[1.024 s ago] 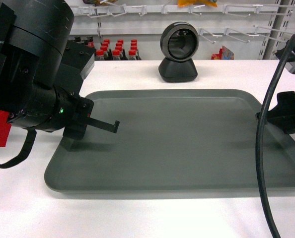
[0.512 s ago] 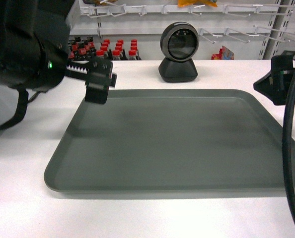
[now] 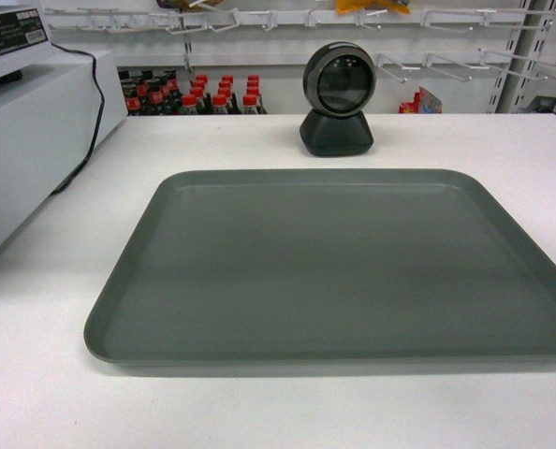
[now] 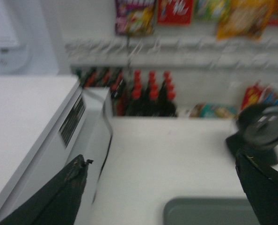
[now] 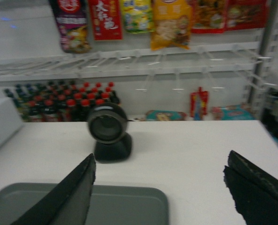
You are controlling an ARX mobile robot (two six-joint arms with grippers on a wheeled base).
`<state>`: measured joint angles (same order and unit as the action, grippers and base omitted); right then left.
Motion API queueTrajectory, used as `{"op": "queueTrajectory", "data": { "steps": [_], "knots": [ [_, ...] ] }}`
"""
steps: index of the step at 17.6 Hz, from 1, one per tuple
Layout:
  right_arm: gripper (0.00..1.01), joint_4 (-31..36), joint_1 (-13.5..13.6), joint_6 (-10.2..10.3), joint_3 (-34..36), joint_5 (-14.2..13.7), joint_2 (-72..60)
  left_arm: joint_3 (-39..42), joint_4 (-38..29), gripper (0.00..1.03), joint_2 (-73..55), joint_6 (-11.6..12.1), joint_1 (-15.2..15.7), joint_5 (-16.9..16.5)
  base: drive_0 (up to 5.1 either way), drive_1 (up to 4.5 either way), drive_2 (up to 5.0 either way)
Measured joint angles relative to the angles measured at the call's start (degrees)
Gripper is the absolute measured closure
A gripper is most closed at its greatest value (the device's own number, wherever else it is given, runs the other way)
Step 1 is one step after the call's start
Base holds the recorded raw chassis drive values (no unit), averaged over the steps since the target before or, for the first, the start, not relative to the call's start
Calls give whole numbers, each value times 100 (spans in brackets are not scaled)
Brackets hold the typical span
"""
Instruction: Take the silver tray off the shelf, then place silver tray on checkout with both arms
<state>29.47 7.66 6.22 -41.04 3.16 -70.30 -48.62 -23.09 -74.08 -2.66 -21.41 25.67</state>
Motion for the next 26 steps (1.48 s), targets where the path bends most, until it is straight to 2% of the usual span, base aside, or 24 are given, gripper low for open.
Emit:
{"op": "queueTrajectory", "data": {
  "steps": [1,2,4,8,10,11,12,13,15,16,17,22,26],
  "knots": [
    [23,-17,76,-258,376,-616,365,426,-437,20,308,90,118,-444,0,0,0],
    [34,-50,55,-404,765,-1021,750,951,-588,31,710,146,251,-686,0,0,0],
    [56,24,24,-522,1309,-1134,1314,1735,-846,53,1228,162,584,-938,0,0,0],
    [100,293,-219,-614,2406,-914,2026,2964,-1139,98,2052,164,1082,-1488,0,0,0],
    [99,341,-297,-608,2743,-778,2382,3373,-1165,101,2433,181,1279,-1681,0,0,0],
    [99,319,-492,-608,2905,-487,2570,3558,-1161,101,2601,184,1366,-1768,0,0,0],
    [99,304,-686,-610,3001,-361,2680,3661,-1137,101,2717,184,1421,-1823,0,0,0],
    [99,251,-813,-608,3128,-380,2833,3803,-1104,101,2894,181,1493,-1884,0,0,0],
    [99,76,-767,-608,3427,-317,3305,4118,-914,101,3414,181,1718,-2179,0,0,0],
    [99,13,-767,-608,3488,-317,3445,4205,-817,101,3565,186,2011,-2468,0,0,0],
    [99,-70,-767,-608,3550,-317,3589,4277,-752,101,3696,184,2164,-2474,0,0,0],
    [99,-328,-767,-608,3724,-317,3991,4437,-509,101,4138,186,2116,-2568,0,0,0],
    [99,-723,-767,-608,3899,-317,4645,4625,-11,101,4835,186,2135,-2566,0,0,0]
  ]
}}
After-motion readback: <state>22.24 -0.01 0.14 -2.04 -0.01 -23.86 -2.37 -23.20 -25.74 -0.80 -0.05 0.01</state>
